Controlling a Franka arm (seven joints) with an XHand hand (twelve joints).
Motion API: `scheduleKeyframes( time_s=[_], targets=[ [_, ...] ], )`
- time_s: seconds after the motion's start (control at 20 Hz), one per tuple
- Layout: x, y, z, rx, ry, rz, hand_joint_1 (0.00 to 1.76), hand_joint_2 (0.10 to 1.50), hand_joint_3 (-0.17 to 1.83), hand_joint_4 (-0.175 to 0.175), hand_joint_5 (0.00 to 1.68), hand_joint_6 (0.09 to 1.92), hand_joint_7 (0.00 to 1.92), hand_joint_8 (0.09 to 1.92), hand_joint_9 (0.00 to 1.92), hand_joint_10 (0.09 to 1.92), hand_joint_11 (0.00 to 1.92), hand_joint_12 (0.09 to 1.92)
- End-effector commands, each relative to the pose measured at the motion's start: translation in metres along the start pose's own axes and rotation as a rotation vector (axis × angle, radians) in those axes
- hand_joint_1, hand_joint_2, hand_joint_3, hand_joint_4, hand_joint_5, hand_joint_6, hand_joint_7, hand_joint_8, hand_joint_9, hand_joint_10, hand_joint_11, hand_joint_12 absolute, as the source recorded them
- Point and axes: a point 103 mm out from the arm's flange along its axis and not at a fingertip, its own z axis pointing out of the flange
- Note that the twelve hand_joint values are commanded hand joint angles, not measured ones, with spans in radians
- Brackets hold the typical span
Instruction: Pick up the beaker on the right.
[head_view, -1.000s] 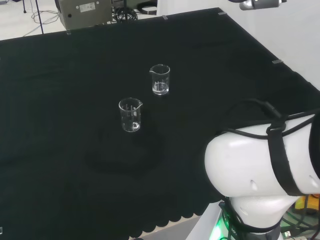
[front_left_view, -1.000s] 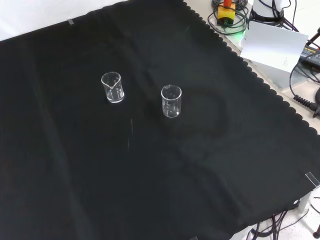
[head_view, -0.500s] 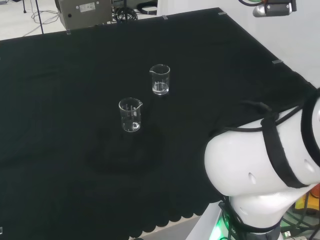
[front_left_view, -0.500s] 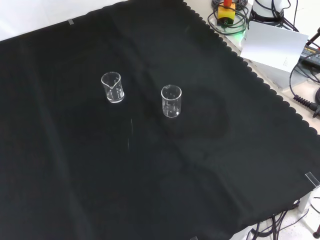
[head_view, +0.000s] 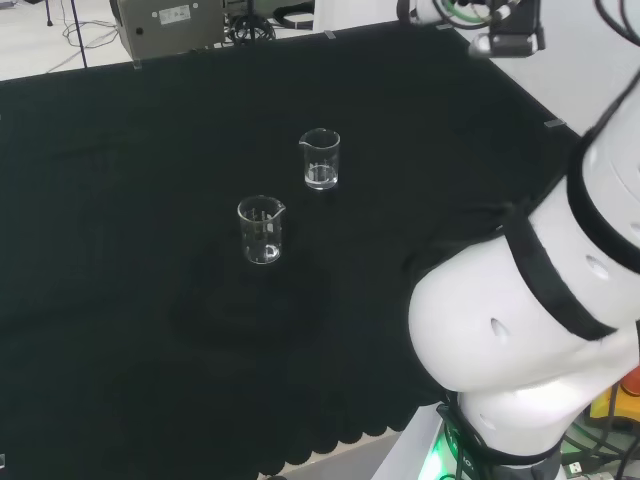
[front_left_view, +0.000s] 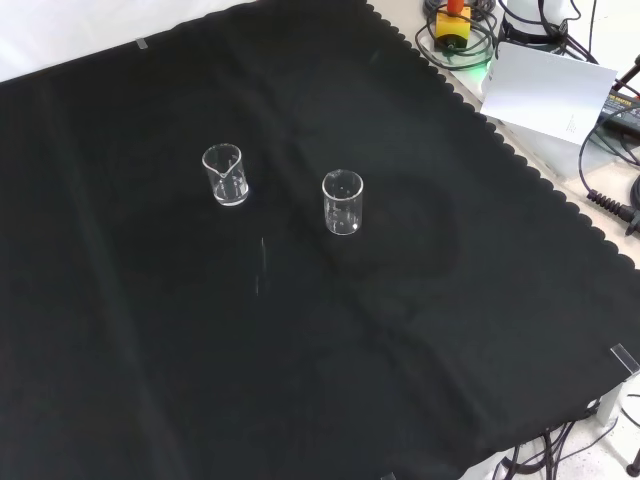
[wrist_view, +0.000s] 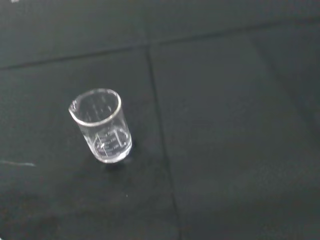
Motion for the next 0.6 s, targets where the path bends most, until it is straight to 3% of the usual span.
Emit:
scheduleKeyframes(
  time_s=[0.05,0.25,0.45,0.6],
  targets=[
    [0.034,0.110,0.067,0.021,0.103,-0.032,0.16,1.28,0.01,-0.038,0.27,0.09,0.00,0.53,0.44,0.12,0.02,1.41],
    [0.044,0.137,0.099,0.079,0.185,-0.069,0.23,1.24,0.00,-0.039,0.28,0.09,0.00,0.59,0.28,0.56,0.03,1.41],
    [0.059,0.150,0.133,0.089,0.222,-0.132,0.36,1.14,-0.05,-0.036,0.28,0.09,0.00,0.60,0.25,0.67,0.04,1.42],
    [0.060,0.159,0.151,0.093,0.221,-0.148,0.48,1.08,-0.08,-0.034,0.28,0.09,0.04,0.62,0.28,0.70,0.05,1.42]
  ],
)
